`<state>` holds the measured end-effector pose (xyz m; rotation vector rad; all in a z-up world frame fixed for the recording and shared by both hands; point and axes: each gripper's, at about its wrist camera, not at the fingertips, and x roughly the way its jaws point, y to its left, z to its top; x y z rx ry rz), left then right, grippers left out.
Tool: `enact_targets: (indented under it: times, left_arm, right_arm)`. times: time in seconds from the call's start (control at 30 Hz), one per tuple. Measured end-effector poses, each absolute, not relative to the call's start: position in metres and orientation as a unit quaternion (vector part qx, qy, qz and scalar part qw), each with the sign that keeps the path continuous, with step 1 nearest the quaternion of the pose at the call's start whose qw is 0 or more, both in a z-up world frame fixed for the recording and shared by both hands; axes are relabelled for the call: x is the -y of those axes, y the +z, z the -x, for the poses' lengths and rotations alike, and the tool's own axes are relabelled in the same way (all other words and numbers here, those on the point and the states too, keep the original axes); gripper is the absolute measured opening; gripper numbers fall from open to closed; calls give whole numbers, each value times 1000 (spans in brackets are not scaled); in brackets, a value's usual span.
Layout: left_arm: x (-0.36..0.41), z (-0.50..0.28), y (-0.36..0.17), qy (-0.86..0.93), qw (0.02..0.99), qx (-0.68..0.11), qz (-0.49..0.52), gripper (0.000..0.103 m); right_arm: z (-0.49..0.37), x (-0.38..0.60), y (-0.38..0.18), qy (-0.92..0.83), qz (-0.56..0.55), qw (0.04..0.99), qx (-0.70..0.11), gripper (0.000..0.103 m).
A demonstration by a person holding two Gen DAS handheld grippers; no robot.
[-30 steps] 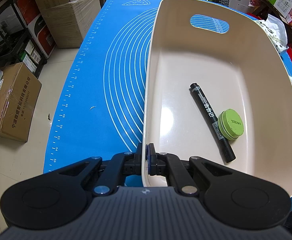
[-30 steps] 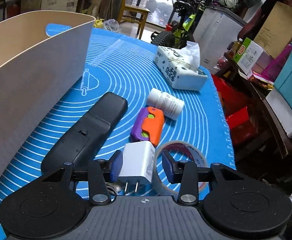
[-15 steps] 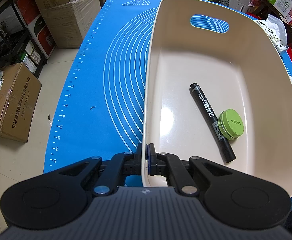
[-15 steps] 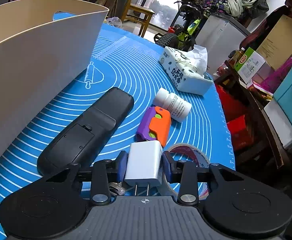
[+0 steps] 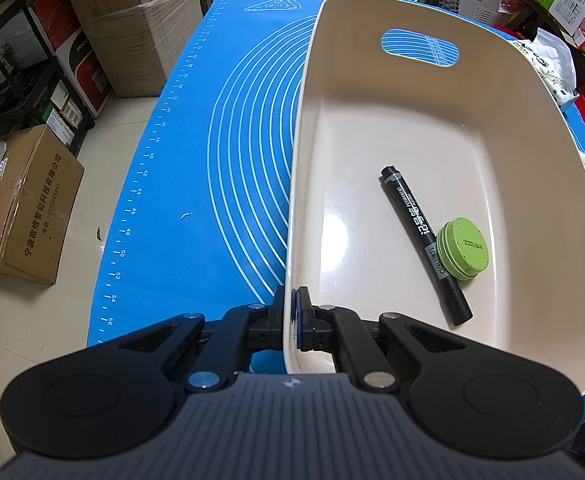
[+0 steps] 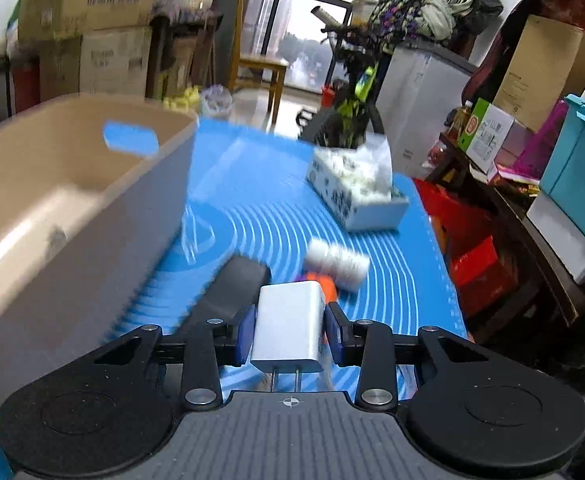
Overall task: Organize rigid objects
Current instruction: 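Carry the white plug into the basket and release it with the right tool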
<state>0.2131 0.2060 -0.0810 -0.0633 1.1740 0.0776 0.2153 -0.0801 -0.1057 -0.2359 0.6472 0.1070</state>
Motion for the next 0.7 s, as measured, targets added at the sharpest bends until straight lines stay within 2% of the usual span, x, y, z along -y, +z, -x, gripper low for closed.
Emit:
enact_targets:
  times: [0.4,0.7]
  left_arm:
    - [-207,-213,-80,37,832,-553,30,5]
    - [-209,-212,-78,37,831,-553,31,5]
  right_arm:
    - [-215,39,-40,103,71,961,-248,45]
    - [-234,-20,-42,162,63,948,-266,45]
